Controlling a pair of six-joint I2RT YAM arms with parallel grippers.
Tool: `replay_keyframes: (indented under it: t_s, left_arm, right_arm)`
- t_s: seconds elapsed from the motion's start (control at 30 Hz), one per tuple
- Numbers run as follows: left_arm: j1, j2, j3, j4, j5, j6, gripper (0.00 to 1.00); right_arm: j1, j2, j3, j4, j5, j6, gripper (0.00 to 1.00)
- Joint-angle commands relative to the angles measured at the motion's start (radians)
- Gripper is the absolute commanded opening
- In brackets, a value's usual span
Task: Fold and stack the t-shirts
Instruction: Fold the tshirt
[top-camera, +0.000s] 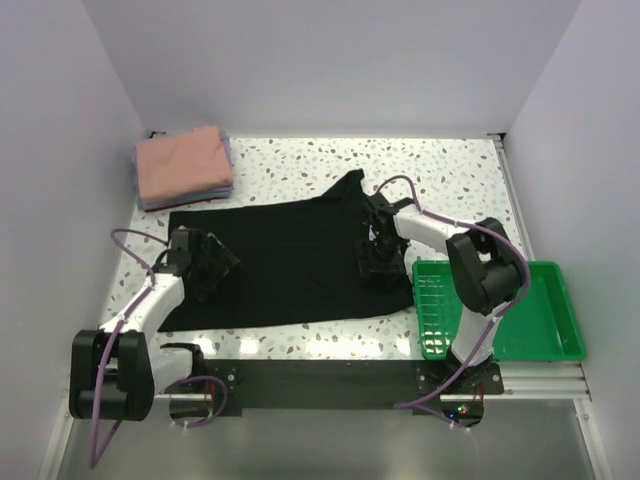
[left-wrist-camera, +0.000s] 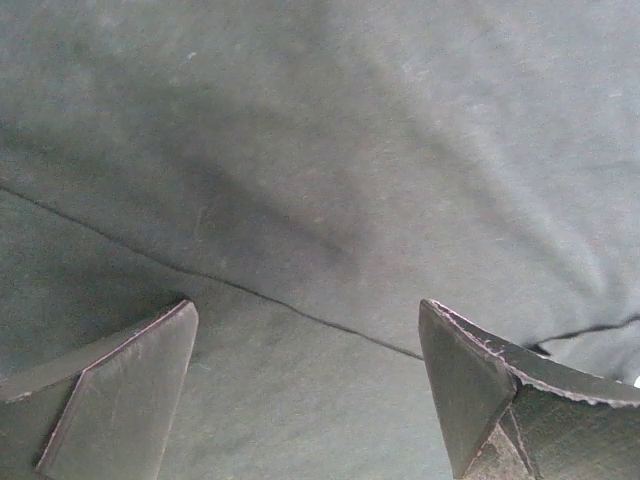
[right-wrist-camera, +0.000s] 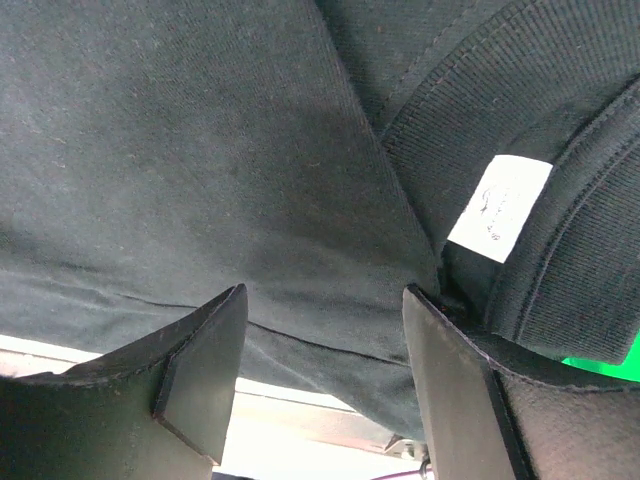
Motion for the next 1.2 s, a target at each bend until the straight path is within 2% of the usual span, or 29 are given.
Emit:
replay_keyframes:
  t_s: [0.0,0.27,0.63,0.8,0.97,1.17]
  left_arm:
    - [0.020,0.042,-0.061,0.041,0.038,0.006,0.99]
    - [0.167,0.025,-0.031,-0.031,0.028,0.096,0.99]
    - [0.171,-0.096,-0.076,-0.103,0.015,0.064,0.99]
    - [0.171,-0.162,-0.072,-0.140,-0.033,0.029,0.99]
    - [0.171,-0.167,0.023,-0.195,-0.071,0.078,0.99]
    - [0.170,-0.156,0.218,-0.223,-0.079,0.159,0.99]
  right_arm:
    - [0.010,-0.005,-0.017,0.039,-0.023,0.024,0.67]
    - [0.030,-0.087,-0.112,0.032,-0.031,0.061,0.67]
    - [0.049,-0.176,-0.216,-0.009,-0.051,0.064,0.67]
    - [0.061,-0.190,-0.222,-0.018,-0.073,0.053,0.67]
    - [0.063,-0.239,-0.128,-0.076,-0.065,0.048,0.67]
    - [0.063,-0.252,0.124,-0.191,0.022,0.047,0.68]
